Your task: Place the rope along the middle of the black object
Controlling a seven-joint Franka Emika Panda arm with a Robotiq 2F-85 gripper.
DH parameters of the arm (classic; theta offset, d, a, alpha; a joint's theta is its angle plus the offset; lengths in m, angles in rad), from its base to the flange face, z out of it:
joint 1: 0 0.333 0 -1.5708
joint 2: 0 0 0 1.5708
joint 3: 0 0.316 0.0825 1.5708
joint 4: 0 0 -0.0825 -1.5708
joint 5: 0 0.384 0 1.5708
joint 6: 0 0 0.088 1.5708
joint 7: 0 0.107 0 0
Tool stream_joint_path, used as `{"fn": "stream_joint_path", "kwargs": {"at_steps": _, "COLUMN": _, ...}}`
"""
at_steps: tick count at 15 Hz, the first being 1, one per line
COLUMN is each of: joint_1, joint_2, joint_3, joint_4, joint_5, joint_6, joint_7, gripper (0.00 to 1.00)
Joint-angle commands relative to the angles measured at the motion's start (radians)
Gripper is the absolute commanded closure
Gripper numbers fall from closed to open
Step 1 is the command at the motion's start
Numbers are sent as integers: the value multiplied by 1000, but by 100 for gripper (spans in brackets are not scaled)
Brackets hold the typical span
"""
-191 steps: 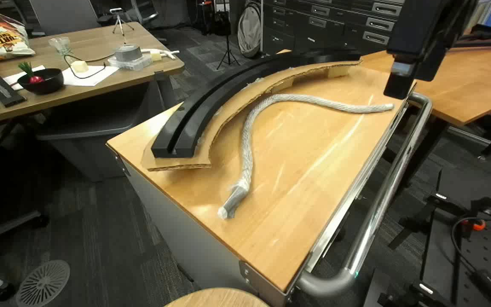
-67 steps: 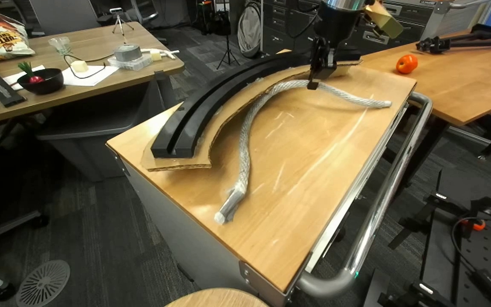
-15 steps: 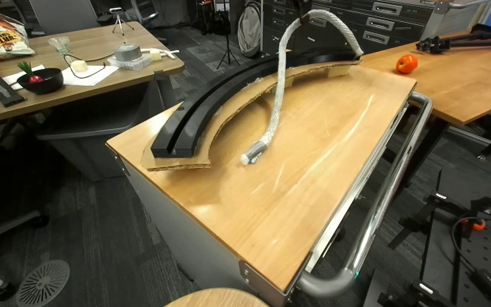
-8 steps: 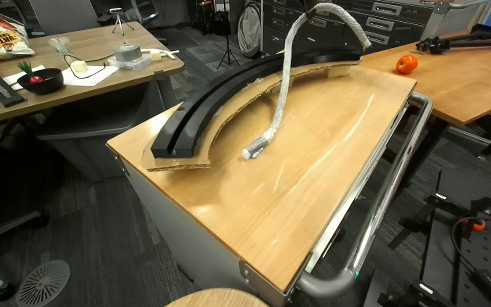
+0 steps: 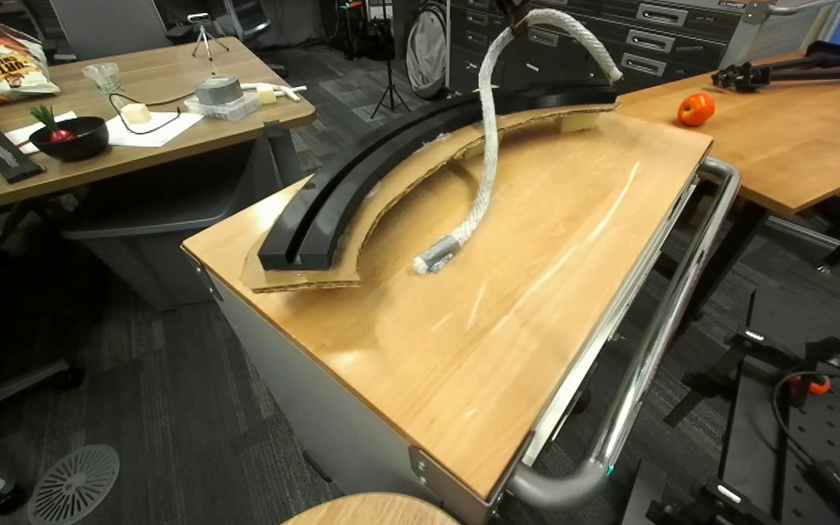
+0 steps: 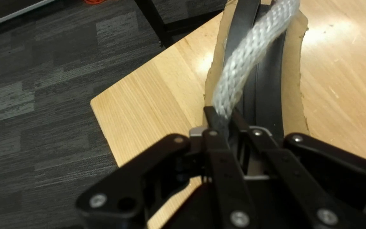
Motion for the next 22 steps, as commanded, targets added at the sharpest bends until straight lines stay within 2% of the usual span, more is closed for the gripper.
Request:
{"fn": "stream_joint_path", "kwargs": {"at_steps": 1, "joint_1": -11, "joint_2": 34, "joint_3": 21, "joint_4": 56, "joint_5": 5, "joint_6": -25, "joint_7": -50, "gripper": 92}}
{"fn": "stream_joint_path", "kwargs": {"at_steps": 4, "joint_1": -24, "joint_2": 35, "joint_3": 36, "joint_4": 60, "joint_5": 36, "joint_6": -19, "joint_7": -102, "gripper": 92}}
{"fn": "stream_joint_path", "kwargs": {"at_steps": 10, "joint_1": -77, "joint_2": -6, "joint_3": 78, "joint_4": 47, "joint_5": 244, "joint_6": 4, "joint_7": -307, "gripper": 90}}
{"fn": "stream_joint_path", "kwargs": {"at_steps": 11, "joint_1": -79, "joint_2": -2, "joint_3": 75, "joint_4": 55, "joint_5": 274, "joint_6": -10, "joint_7": -336, "gripper": 64}}
{"fn": "stream_joint_path", "kwargs": {"at_steps": 13, "joint_1": -86, "joint_2": 1, "joint_3": 73, "joint_4": 67, "joint_5": 325, "joint_6": -33, "joint_7": -396, "gripper": 60}}
{"fn": "stream_joint_path", "kwargs": {"at_steps": 14, "joint_1": -91, "joint_2": 2, "joint_3": 73, "joint_4": 71, "joint_5": 348, "joint_6": -42, "joint_7": -424, "gripper": 83}}
{"fn": "stream_joint_path", "kwargs": {"at_steps": 15, "joint_1": -95, "joint_2": 3, "joint_3": 74, "joint_4": 77, "joint_5": 371, "joint_6": -54, "joint_7": -452, "gripper": 82}}
{"fn": "stream_joint_path", "kwargs": {"at_steps": 16, "joint_1": -99, "joint_2": 5, "joint_3": 74, "joint_4": 84, "joint_5": 393, "joint_6": -67, "joint_7": -477, "gripper": 58}}
{"fn": "stream_joint_path", "kwargs": {"at_steps": 17, "joint_1": -103, "joint_2": 4, "joint_3": 73, "joint_4": 89, "joint_5": 413, "joint_6": -78, "joint_7": -496, "gripper": 49}}
{"fn": "stream_joint_path", "kwargs": {"at_steps": 18, "joint_1": -105, "joint_2": 4, "joint_3": 72, "joint_4": 95, "joint_5": 429, "joint_6": -88, "joint_7": -510, "gripper": 49}}
{"fn": "stream_joint_path", "kwargs": {"at_steps": 19, "joint_1": -106, "joint_2": 3, "joint_3": 69, "joint_4": 96, "joint_5": 440, "joint_6": -93, "joint_7": -519, "gripper": 44}}
{"fn": "stream_joint_path", "kwargs": {"at_steps": 21, "joint_1": -111, "joint_2": 3, "joint_3": 68, "joint_4": 108, "joint_5": 462, "joint_6": -127, "joint_7": -547, "gripper": 28}}
{"fn": "stream_joint_path", "kwargs": {"at_steps": 22, "joint_1": -112, "joint_2": 3, "joint_3": 69, "joint_4": 122, "joint_5": 471, "joint_6": -195, "joint_7": -583, "gripper": 19}}
